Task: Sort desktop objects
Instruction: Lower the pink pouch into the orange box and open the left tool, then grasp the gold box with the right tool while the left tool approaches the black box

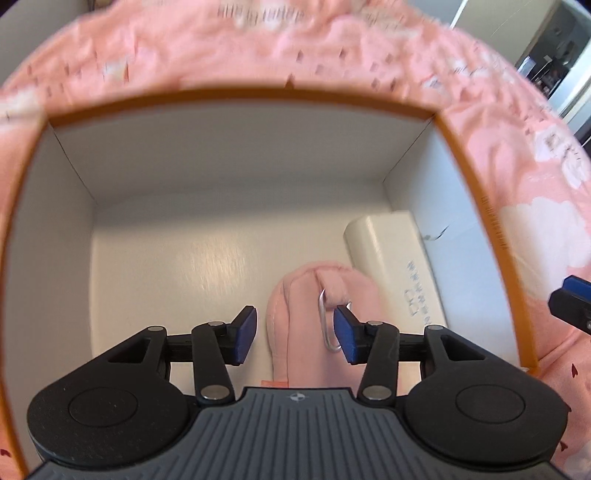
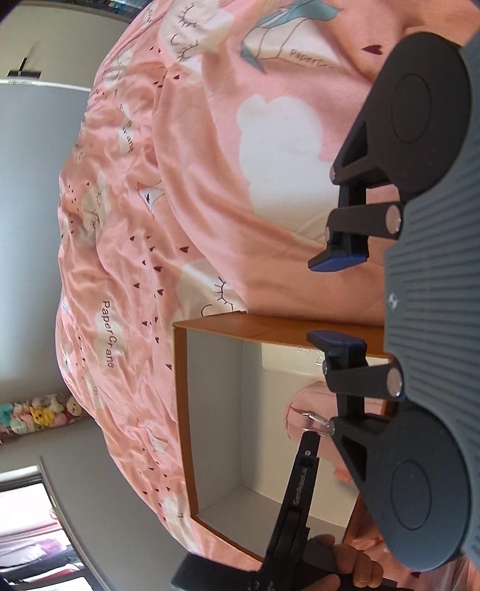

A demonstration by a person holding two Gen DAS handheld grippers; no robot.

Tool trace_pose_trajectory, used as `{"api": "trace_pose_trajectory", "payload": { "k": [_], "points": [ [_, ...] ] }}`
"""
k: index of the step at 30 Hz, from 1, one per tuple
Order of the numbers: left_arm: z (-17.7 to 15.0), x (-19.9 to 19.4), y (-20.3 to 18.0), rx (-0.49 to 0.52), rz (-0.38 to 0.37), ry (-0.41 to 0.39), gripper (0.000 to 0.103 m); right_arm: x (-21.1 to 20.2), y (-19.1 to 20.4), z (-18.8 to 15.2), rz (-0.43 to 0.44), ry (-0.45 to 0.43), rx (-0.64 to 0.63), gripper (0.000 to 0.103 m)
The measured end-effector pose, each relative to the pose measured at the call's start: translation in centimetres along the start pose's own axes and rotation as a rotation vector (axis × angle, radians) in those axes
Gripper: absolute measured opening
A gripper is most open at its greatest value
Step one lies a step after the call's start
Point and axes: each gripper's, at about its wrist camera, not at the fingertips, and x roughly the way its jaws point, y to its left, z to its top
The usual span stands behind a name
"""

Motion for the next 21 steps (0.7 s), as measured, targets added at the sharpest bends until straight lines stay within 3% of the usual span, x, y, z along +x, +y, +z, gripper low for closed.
{"api": "trace_pose_trajectory", "payload": {
  "k": [4,7,12,16,18,21],
  "points": [
    [-1.2,-4.3,-1.5,0.073,-0.020,-0.184,0.054,-0.9,0.1,-1.3,-0.005,-0.037,-0.011,0.043],
    [-1.4,-6.5,-2.9,0.118,-0.067,-0.256,0.054,-1.3,0.2,-2.4,0.016,-0.014,-0.003,0.044],
    [-2.7,-8.7,-4.5,0.209,-0.146,-0.282,0.055,-2.0,0.1,-4.0,0.022,0.020,0.025,0.045],
    [-5.1,-9.0,-5.8,0.326,-0.176,-0.256,0.055,-0.9,0.2,-5.6,0.016,0.105,0.026,0.045],
    [-6.2,-8.5,-6.8,0.392,-0.159,-0.241,0.055,0.0,0.4,-6.6,0.016,0.147,0.024,0.046],
    [-8.1,-7.6,-8.1,0.473,-0.108,-0.216,0.055,0.8,0.9,-8.0,0.021,0.187,0.012,0.057]
  ]
}}
